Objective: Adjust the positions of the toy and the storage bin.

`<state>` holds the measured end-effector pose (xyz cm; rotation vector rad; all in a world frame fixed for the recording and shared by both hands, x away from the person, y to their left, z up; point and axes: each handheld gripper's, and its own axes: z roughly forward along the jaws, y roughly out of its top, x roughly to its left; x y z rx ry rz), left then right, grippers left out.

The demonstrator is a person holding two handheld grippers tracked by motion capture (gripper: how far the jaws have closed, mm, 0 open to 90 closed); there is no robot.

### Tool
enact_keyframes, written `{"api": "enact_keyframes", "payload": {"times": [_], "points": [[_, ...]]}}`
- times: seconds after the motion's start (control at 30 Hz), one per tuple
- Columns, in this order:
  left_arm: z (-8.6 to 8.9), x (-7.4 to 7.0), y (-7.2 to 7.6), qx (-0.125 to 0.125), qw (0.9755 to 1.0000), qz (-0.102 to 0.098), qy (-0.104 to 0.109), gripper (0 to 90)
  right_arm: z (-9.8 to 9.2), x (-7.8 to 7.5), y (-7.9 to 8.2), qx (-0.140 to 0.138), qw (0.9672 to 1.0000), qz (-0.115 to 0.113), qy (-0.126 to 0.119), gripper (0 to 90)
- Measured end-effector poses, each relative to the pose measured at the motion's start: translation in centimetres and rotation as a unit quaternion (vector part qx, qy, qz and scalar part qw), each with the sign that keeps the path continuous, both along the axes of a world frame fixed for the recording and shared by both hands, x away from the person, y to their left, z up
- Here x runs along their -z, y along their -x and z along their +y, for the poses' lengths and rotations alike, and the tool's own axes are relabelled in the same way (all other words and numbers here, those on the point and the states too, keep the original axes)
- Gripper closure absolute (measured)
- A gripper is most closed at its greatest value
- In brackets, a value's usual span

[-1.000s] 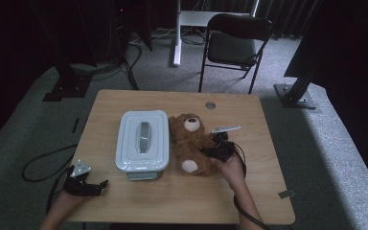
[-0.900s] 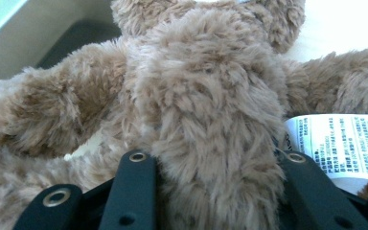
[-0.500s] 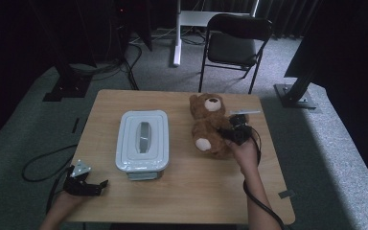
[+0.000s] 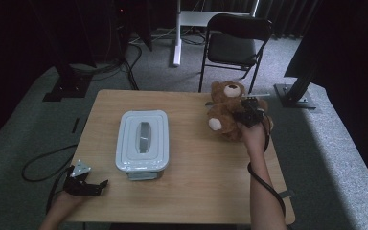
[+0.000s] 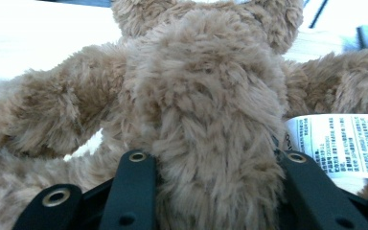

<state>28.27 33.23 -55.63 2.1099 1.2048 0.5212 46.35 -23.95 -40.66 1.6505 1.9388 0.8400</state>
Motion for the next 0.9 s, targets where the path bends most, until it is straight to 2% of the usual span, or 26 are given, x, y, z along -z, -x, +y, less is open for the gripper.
{"api": "enact_keyframes", "payload": {"times": [0.23,0.47,0.57,0.63,0.7,0.73,0.8,0.9], "points": [[0.0,0.0,0.0,0.001,1.0,0.0,0.0,3.6,-1.0,0.8,-2.7,0.035,0.9986,0.019,0.036,64.6],[0.0,0.0,0.0,0.001,1.0,0.0,0.0,3.6,-1.7,2.0,-4.9,0.061,0.9963,0.037,0.048,64.5],[0.0,0.0,0.0,0.001,1.0,0.0,0.0,3.6,-1.5,2.9,-6.0,0.062,0.995,0.049,0.061,64.2],[0.0,0.0,0.0,0.001,1.0,0.0,0.0,3.6,-1.6,4.0,-6.5,0.059,0.9952,0.065,0.042,63.0],[0.0,0.0,0.0,0.001,1.0,0.0,0.0,3.6,-1.4,5.7,-6.9,0.059,0.9934,0.084,0.052,60.7],[0.0,0.0,0.0,0.001,1.0,0.0,0.0,3.6,-1.3,6.5,-6.8,0.064,0.9933,0.079,0.055,58.4],[0.0,0.0,0.0,0.001,1.0,0.0,0.0,3.6,-1.7,6.7,-6.6,0.077,0.9941,0.068,0.033,53.1],[0.0,0.0,0.0,0.001,1.0,0.0,0.0,3.6,-2.0,6.5,-6.6,0.071,0.9944,0.073,0.026,40.6]]}}
